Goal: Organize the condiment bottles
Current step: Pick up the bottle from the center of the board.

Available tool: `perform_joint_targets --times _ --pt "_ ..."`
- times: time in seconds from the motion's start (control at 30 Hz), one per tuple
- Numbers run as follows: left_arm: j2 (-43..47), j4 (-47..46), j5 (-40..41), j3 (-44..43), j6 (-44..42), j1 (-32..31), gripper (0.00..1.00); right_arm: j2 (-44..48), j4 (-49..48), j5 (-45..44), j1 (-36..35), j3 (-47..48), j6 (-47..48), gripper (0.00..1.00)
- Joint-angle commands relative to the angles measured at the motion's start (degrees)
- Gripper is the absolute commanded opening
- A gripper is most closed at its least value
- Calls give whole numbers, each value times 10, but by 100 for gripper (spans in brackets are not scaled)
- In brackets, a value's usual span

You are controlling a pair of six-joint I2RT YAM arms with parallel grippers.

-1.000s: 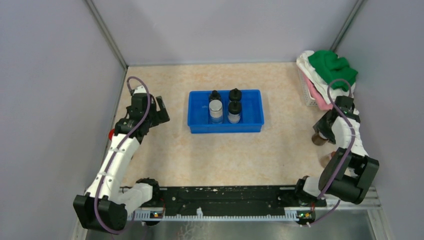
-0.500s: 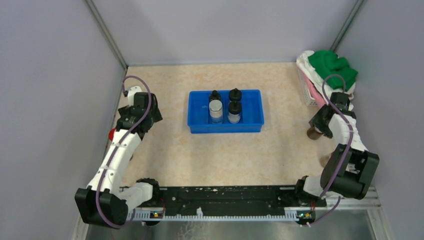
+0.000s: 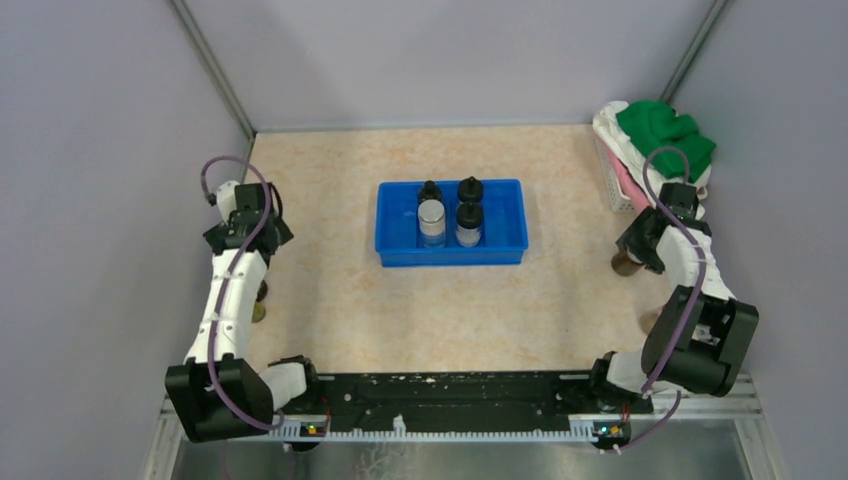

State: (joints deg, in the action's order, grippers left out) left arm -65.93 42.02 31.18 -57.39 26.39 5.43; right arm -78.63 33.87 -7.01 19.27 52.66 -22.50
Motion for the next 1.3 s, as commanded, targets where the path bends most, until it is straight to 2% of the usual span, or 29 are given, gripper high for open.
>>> perform_joint_targets --times 0.0,0.2,0.5,0.87,1.27 --pt "3 -19 -37 -10 12 47 99 -16 -5 36 -13 19 -4 0" --pt "7 -30 11 -19 -9 69 99 -21 -13 41 -13 12 -4 0" --pt "-13 -41 -21 6 10 138 99 -23 -10 43 -14 15 -4 0" --pt "-21 -67 -33 52 21 144 99 -21 -18 48 -14 6 -4 0" --pt "-67 -67 -57 37 30 168 99 -24 -25 51 -14 1 -4 0"
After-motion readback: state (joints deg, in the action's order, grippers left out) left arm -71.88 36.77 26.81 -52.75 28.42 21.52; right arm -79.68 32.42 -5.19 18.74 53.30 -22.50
